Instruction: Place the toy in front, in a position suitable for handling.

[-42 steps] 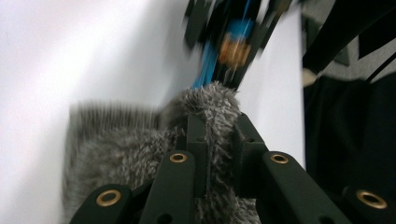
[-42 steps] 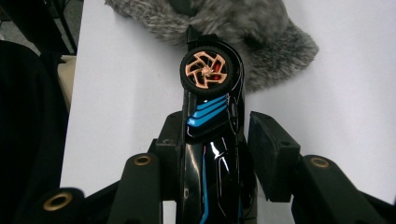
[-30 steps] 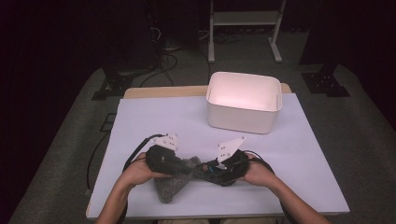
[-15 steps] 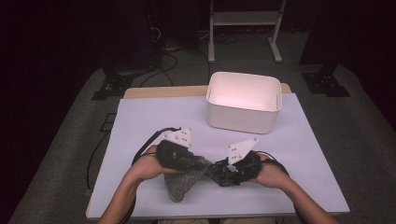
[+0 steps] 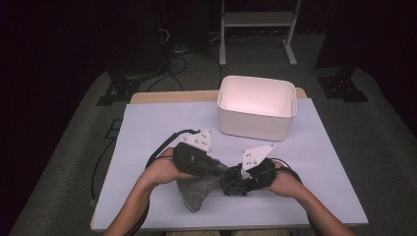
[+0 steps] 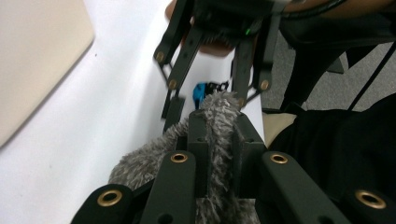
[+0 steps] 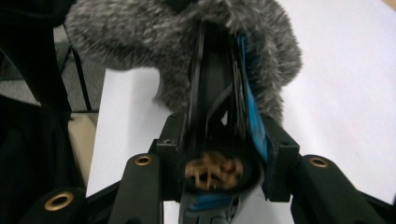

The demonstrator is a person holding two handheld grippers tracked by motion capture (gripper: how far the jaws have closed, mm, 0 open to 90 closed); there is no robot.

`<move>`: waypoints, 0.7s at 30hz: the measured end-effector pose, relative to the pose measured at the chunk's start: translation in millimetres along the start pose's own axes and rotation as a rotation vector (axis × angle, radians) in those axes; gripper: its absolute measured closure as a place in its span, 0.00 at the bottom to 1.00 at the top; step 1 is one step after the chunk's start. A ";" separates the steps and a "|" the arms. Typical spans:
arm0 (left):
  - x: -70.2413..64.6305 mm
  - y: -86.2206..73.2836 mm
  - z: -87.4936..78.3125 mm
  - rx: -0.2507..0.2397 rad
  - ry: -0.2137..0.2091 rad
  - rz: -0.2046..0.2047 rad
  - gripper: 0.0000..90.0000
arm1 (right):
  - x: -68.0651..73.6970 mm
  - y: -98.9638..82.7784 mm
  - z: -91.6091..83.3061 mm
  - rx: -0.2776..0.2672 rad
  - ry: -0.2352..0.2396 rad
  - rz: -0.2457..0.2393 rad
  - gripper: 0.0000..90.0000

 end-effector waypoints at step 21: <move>0.5 -14.6 -11.8 0.018 0.033 -0.019 0.89 | 0.7 -7.0 4.0 -0.061 0.021 0.029 0.63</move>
Point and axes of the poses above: each handheld gripper's, and its own axes: z roughly forward along the jaws, y roughly out of its top, x roughly to its left, the point moved 6 cm from there along z, roughly forward along the jaws, and after that the axes turned 11 degrees about z, right-handed, at the moved point
